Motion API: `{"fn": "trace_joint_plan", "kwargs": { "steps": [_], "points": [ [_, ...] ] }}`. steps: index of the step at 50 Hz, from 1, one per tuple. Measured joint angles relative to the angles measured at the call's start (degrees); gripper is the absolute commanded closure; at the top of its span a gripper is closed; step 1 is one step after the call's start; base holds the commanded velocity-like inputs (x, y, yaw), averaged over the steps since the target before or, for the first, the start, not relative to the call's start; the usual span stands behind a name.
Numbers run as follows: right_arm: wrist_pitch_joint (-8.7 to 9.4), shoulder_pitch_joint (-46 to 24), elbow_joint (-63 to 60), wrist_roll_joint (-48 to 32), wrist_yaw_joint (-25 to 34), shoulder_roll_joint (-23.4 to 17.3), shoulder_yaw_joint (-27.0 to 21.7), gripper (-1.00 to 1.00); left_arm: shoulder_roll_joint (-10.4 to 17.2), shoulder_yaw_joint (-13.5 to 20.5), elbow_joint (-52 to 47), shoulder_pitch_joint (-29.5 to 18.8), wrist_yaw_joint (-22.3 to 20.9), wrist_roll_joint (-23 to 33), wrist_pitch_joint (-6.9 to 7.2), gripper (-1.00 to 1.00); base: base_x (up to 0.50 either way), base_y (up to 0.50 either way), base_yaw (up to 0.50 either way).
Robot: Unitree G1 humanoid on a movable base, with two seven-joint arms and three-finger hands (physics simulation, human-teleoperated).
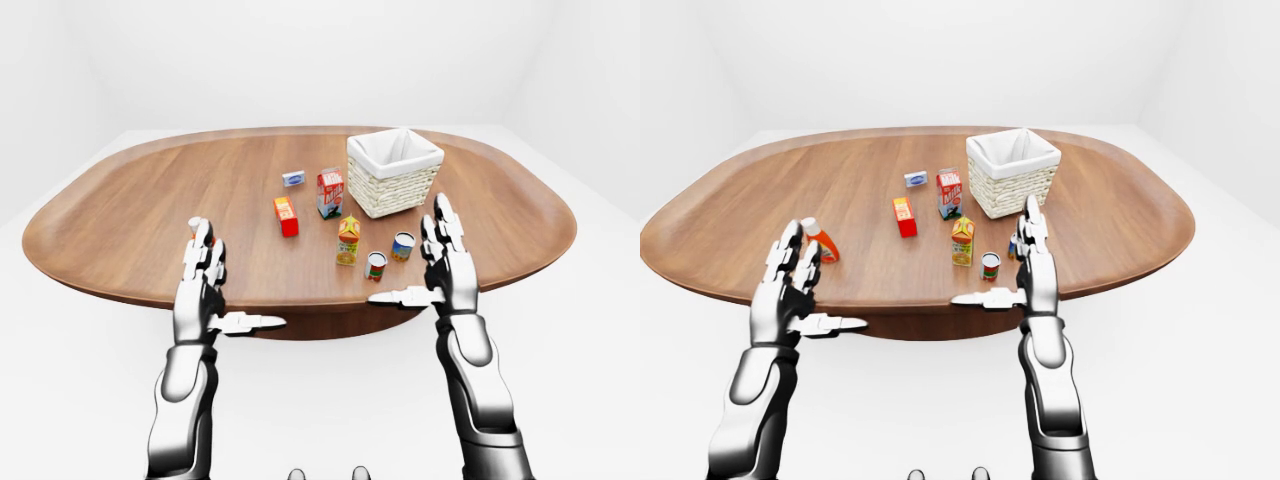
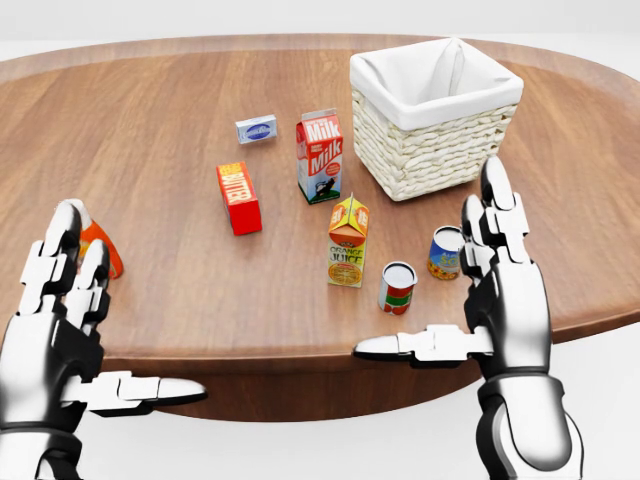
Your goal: Pick up the orange juice, and put it in the basket.
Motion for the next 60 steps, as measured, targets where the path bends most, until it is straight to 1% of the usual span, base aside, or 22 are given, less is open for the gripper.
{"fn": "trace_joint_plan", "kwargs": {
  "steps": [6, 11, 26, 32, 42, 60],
  "points": [
    [0.00, -0.54, -3.17, 0.34, 0.91, 0.03, 0.75, -1.00, 0.18, 1.84, -4.66, 1.21, -1.77, -0.56, 0.00, -1.00, 0.00, 0.00, 0.00],
    [0.00, -0.28, -5.47, 0.32, 1.92, 0.31, 1.81, -1.00, 0.14, 4.08, -8.75, 2.00, -2.64, -1.91, 0.00, -1.00, 0.00, 0.00, 0.00],
    [0.00, 0.36, -12.21, -1.35, 2.99, 1.47, 5.44, -1.00, 1.87, 15.65, -19.85, 2.48, -5.09, -9.68, 0.00, -1.00, 0.00, 0.00, 0.00],
    [0.00, 0.11, -15.93, -1.89, 2.70, 1.82, 6.35, -1.00, 2.14, 18.43, -21.39, 2.62, -5.74, -11.04, 0.00, -1.00, 0.00, 0.00, 0.00],
    [0.00, -0.81, -22.02, -2.64, 1.93, 1.97, 6.88, -1.00, 2.26, 20.55, -22.44, 2.75, -5.93, -12.54, 0.00, -1.00, 0.02, 0.00, 0.00],
    [0.00, -0.63, -25.30, -3.28, 1.63, 1.97, 7.30, -1.00, 2.22, 21.81, -23.22, 2.91, -5.62, -14.10, 0.00, -1.00, 0.44, -0.17, 0.00]
  ]
}}
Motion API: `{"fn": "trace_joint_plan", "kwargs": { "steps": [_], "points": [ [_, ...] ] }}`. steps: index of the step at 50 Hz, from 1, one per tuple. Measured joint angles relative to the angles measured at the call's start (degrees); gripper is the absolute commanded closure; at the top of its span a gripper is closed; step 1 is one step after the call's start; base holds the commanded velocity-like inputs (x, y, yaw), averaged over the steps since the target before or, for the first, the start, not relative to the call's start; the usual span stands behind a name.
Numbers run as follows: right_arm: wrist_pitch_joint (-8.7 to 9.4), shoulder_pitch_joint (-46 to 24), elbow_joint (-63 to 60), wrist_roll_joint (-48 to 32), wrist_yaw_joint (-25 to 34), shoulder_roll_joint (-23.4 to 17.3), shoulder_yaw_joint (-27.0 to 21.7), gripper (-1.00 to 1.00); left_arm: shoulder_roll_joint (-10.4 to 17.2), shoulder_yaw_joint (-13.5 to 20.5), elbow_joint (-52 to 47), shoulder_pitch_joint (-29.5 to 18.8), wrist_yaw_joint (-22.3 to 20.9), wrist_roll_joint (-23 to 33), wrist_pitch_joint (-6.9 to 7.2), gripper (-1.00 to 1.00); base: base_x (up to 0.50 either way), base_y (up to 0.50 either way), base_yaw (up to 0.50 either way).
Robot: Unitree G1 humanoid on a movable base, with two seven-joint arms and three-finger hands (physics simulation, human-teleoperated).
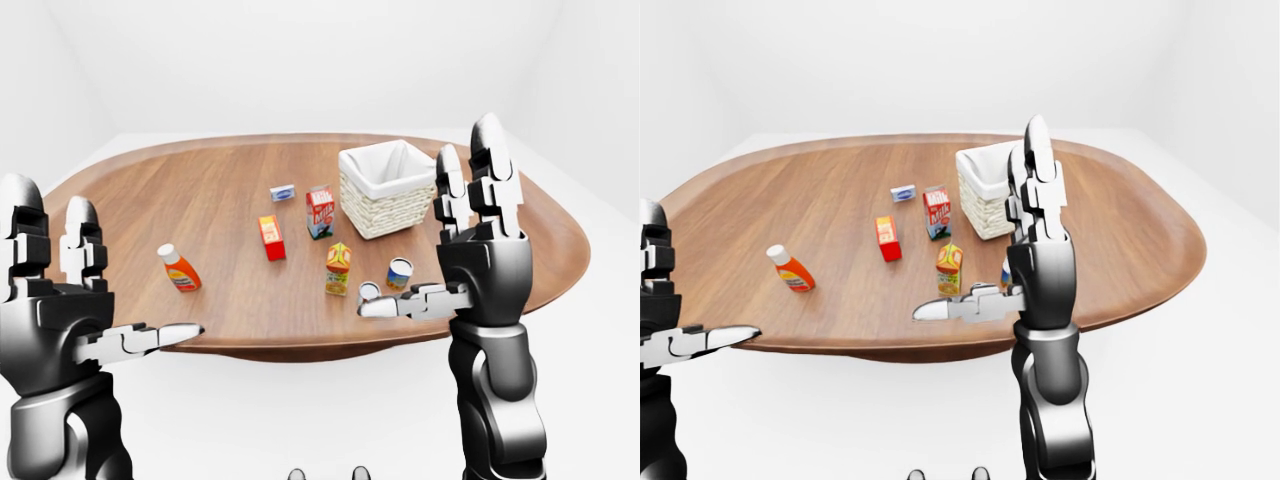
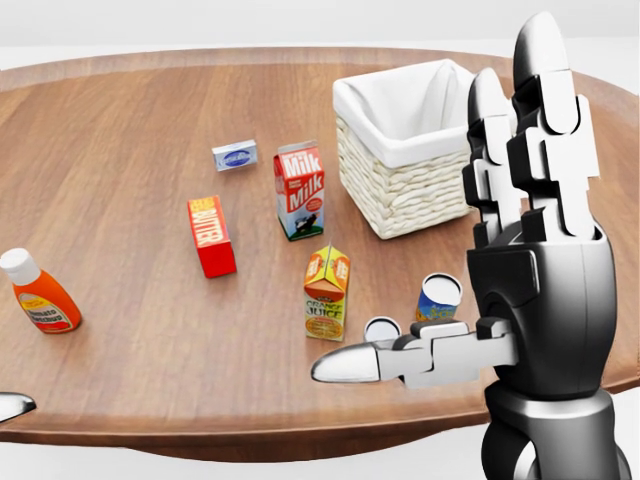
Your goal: Pick up the orange juice, and put it in the basket.
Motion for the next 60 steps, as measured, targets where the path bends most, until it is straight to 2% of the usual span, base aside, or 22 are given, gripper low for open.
{"fn": "trace_joint_plan", "kwargs": {
  "steps": [60],
  "points": [
    [0.00, 0.02, 0.46, -5.00, 2.08, 0.28, 1.78, -1.00, 0.10, 0.31, -0.33, 0.09, 0.04, -0.55, 0.00, -1.00, 0.50, -0.13, 0.00]
  ]
}}
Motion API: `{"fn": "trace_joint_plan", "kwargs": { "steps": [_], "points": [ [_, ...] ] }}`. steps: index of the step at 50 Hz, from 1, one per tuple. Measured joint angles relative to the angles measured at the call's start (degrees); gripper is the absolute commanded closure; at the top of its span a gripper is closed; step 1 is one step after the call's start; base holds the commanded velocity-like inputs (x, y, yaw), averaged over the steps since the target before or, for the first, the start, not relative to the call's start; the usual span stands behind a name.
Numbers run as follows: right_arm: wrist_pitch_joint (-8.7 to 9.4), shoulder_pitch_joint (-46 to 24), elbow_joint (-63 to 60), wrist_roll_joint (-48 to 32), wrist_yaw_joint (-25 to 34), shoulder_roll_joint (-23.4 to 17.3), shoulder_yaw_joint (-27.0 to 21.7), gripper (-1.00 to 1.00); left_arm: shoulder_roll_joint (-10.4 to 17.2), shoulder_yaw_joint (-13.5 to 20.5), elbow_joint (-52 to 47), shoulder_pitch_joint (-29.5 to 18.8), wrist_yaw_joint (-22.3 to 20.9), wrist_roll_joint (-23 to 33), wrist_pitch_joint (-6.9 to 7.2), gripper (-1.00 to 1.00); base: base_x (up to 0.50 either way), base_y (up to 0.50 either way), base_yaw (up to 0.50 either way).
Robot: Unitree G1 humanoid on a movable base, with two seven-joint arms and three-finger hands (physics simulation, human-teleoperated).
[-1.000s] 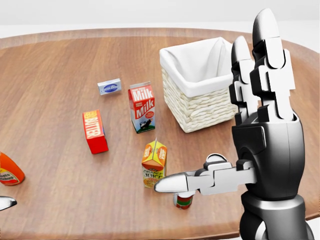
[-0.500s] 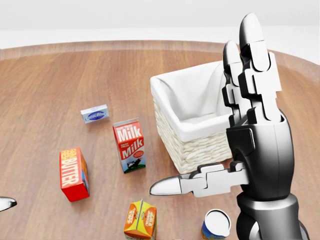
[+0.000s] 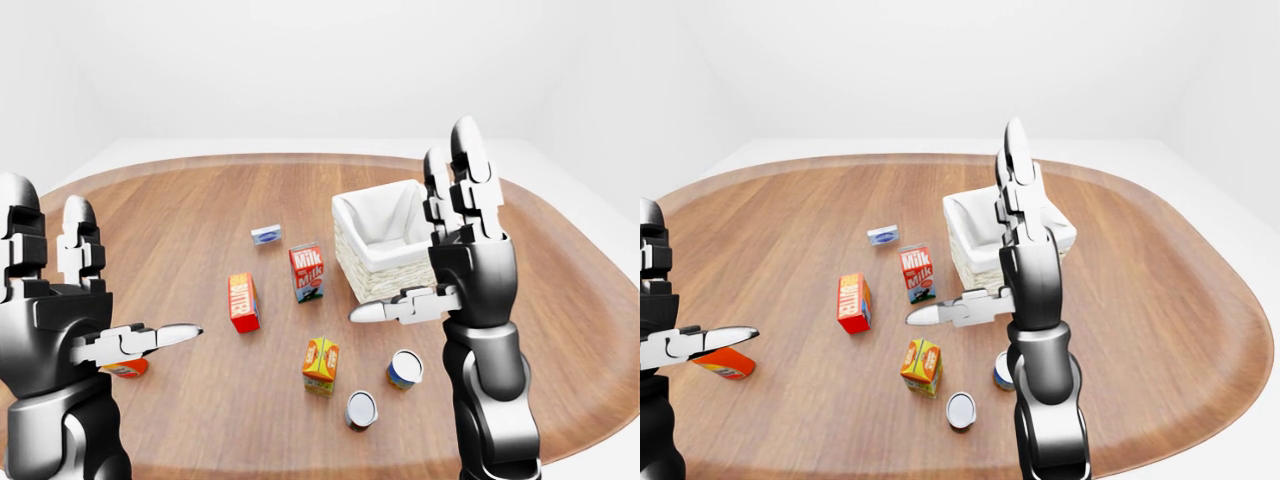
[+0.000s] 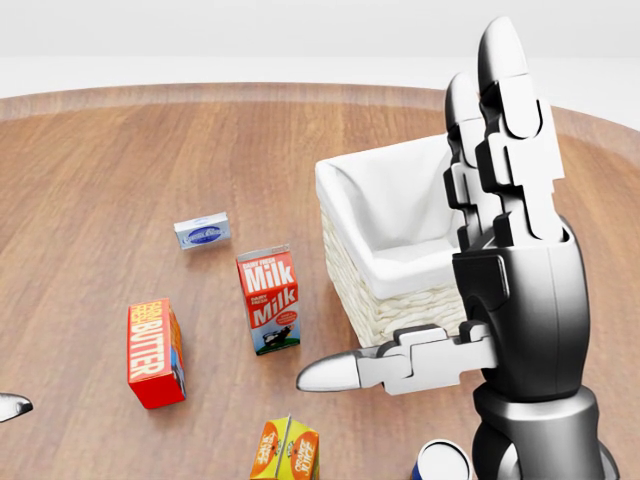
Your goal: Pick up the orange juice, and put it in the basket.
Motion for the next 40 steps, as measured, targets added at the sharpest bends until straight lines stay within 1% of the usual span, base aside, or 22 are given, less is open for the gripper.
{"fn": "trace_joint_plan", "kwargs": {
  "steps": [4, 9, 13, 18, 24, 31, 40],
  "points": [
    [0.00, -0.08, 0.00, -0.02, -0.13, 0.03, -0.10, -1.00, 0.00, 0.02, -0.04, 0.02, -0.01, -0.02, 0.00, -1.00, 0.45, -0.18, 0.00],
    [0.00, -0.34, 0.21, -0.61, -0.34, -0.07, -0.19, -1.00, 0.00, 0.04, -0.04, 0.02, -0.02, -0.03, 0.00, -1.00, 0.00, 0.00, 0.00],
    [0.00, -0.76, -0.07, -2.70, 0.10, -0.38, 0.22, -1.00, 0.01, 0.04, -0.03, 0.02, -0.03, -0.03, 0.00, -1.00, 0.00, 0.00, 0.00],
    [0.00, -1.26, -0.31, -7.71, 1.82, -0.60, 1.79, -1.00, 0.00, 0.03, -0.02, 0.02, -0.02, -0.04, 0.00, -1.00, 0.00, 0.00, 0.00],
    [0.00, -1.58, 0.49, -15.52, 4.58, -0.22, 4.21, -1.00, -0.01, 0.03, -0.03, 0.04, -0.02, -0.05, 0.00, -1.00, 0.00, 0.00, 0.00],
    [0.00, -1.93, 2.14, -23.70, 7.85, 0.75, 6.12, -1.00, -0.02, 0.04, 0.02, 0.06, -0.04, -0.06, 0.00, -1.00, 0.00, 0.00, 0.00],
    [0.00, -1.90, 3.22, -31.91, 12.11, 2.15, 8.39, -1.00, -0.02, 0.04, 0.09, 0.08, -0.09, -0.05, 0.00, -1.00, 0.00, 0.00, 0.00]
  ]
}}
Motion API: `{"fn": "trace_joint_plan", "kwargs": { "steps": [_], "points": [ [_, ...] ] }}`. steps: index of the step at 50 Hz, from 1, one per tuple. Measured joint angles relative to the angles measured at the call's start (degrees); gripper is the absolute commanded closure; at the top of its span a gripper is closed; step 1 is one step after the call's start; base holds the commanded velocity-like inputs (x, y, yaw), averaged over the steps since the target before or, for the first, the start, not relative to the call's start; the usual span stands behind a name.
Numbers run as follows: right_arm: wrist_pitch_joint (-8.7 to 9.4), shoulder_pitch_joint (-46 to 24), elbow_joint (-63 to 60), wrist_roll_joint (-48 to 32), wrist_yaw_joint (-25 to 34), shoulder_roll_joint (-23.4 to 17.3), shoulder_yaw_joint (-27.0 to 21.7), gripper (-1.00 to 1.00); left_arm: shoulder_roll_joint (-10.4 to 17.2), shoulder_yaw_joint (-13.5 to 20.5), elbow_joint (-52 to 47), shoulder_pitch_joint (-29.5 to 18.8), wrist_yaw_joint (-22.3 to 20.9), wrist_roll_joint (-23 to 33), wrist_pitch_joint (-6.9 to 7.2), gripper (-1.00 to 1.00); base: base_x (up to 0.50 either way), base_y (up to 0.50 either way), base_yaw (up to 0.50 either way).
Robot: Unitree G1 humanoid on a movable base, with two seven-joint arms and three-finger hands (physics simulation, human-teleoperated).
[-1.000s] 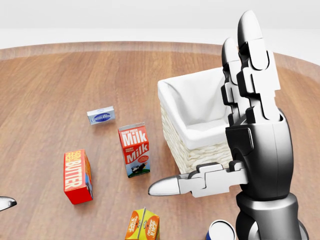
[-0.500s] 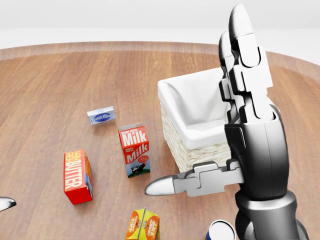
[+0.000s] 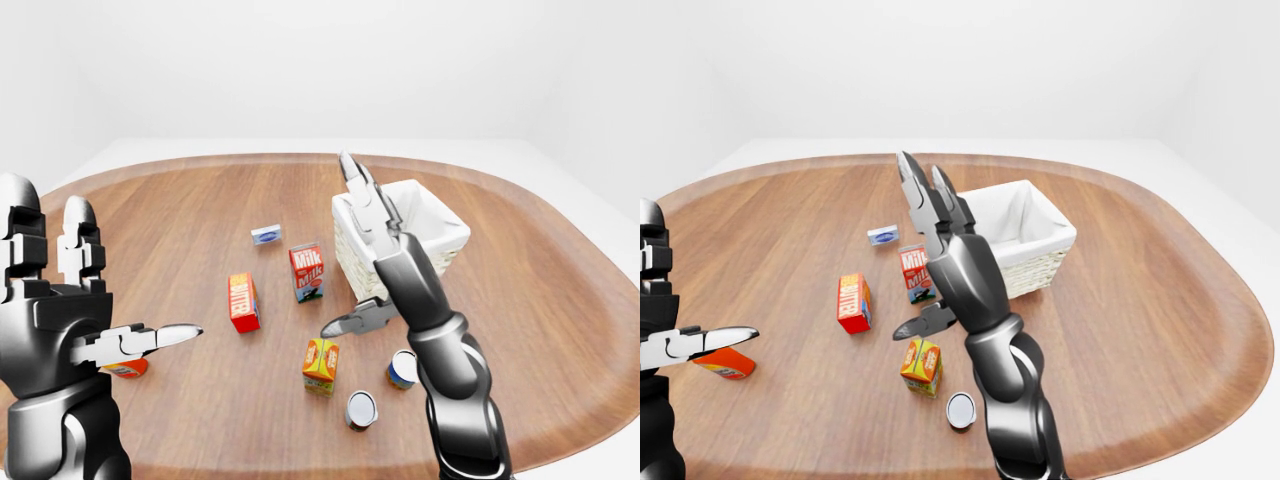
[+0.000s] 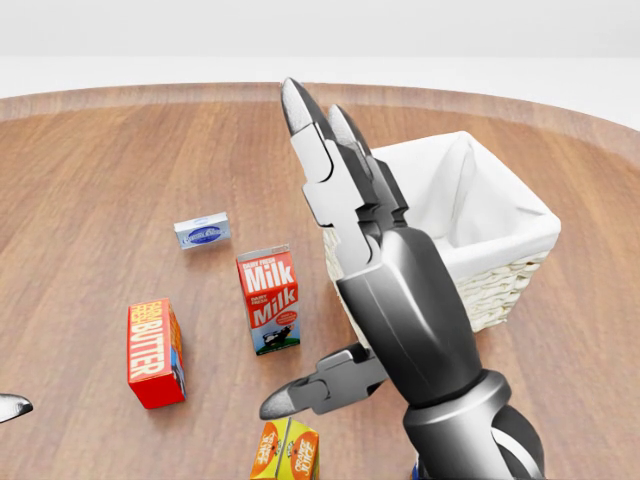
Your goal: Pick up the orange juice, and put it in the basket.
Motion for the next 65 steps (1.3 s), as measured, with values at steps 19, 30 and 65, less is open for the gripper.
{"fn": "trace_joint_plan", "kwargs": {
  "steps": [19, 30, 65],
  "points": [
    [0.00, 2.50, -0.31, -12.04, 7.10, 2.19, 6.46, -1.00, 0.05, 0.05, 0.00, -0.03, -0.04, -0.08, 0.00, -1.00, 0.00, 0.00, 0.00],
    [0.00, 5.46, -0.61, -18.14, 9.88, 2.22, 10.67, -1.00, 0.06, 0.08, -0.01, -0.06, 0.01, -0.06, 0.00, -1.00, 0.00, 0.00, 0.00],
    [0.00, 12.44, 6.25, -24.86, 9.60, -1.58, 13.10, -1.00, 0.04, 0.16, -0.32, -0.09, 0.21, -0.07, 0.00, -1.00, 0.00, 0.00, 0.00]
  ]
}}
